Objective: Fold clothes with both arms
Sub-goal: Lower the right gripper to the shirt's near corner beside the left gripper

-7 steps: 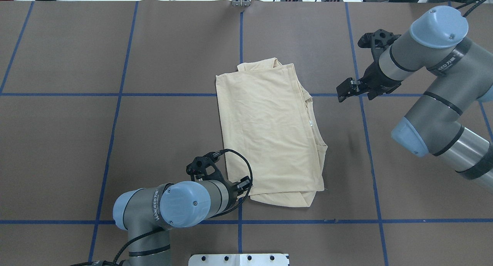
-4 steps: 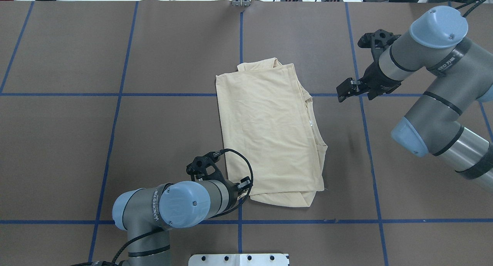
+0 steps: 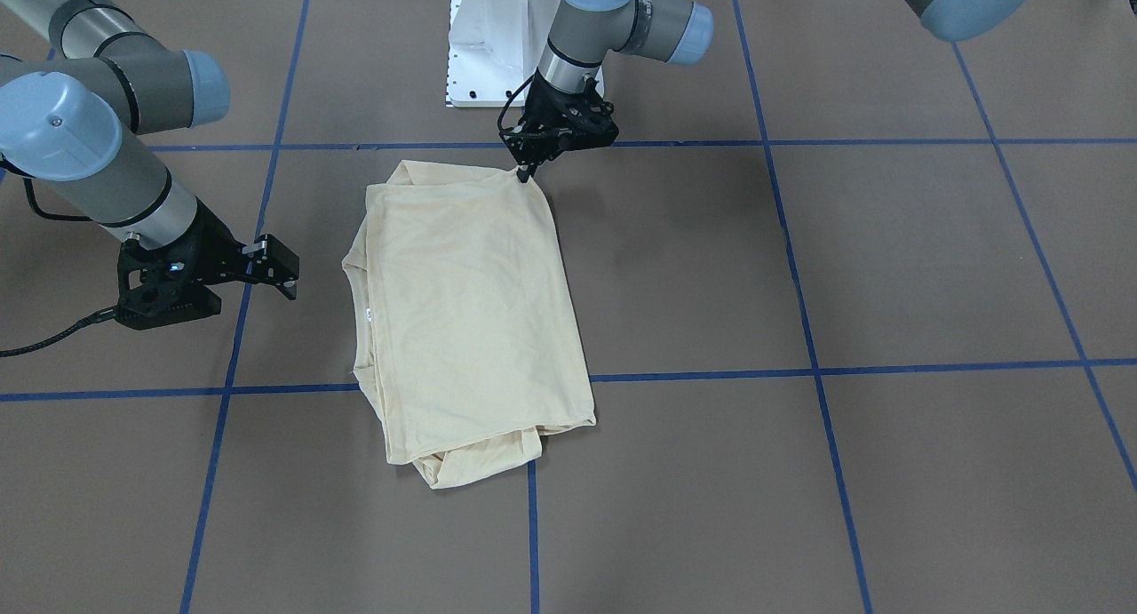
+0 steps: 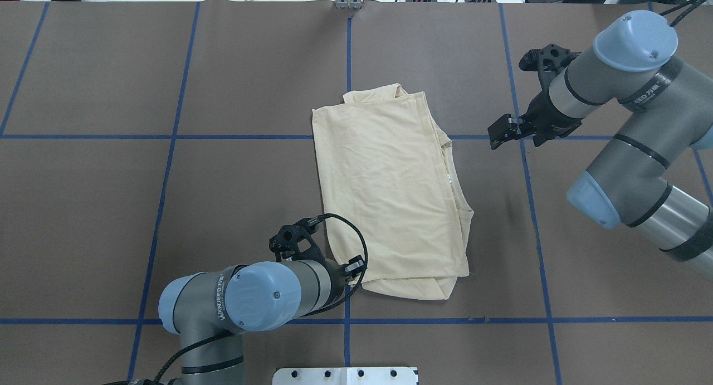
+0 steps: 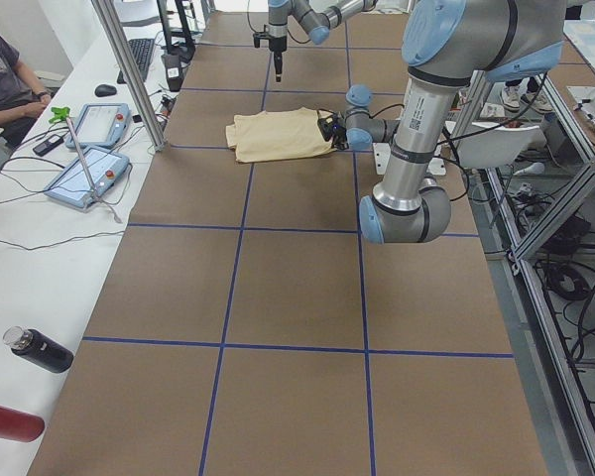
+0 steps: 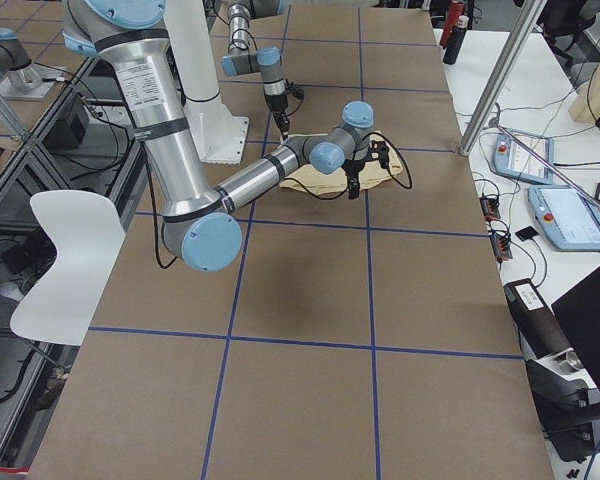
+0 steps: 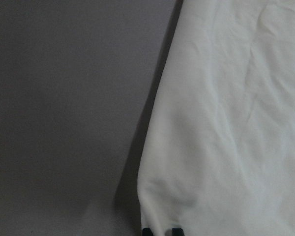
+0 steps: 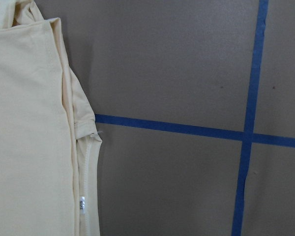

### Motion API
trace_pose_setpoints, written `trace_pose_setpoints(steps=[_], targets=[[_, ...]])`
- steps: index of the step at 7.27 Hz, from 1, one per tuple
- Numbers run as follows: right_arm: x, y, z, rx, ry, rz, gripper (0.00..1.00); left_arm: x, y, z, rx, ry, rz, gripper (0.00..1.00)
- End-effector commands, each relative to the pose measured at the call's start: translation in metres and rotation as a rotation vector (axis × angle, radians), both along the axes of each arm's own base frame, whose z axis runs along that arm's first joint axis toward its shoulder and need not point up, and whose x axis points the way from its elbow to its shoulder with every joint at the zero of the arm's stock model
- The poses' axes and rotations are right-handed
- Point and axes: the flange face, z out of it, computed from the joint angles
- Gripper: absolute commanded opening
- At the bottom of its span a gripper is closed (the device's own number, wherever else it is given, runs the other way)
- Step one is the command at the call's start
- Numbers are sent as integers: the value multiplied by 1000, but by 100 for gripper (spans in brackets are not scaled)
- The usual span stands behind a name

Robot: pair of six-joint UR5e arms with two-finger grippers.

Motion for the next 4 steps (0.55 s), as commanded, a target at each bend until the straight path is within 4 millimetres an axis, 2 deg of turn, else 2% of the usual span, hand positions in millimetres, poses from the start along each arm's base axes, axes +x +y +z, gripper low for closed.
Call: trace_pose_setpoints(steps=[1,3,4], targets=[[-20,18,-6,-106,-15,53,100,-10,-1,-7,4,20,-4,0],[-59,57,-22,-243,-34,105,100,-11,-2,-6,4,20,-5,0],[-69,70,-30,-305,-52,150,100,-12,-3,-8,7,22,-8,0]])
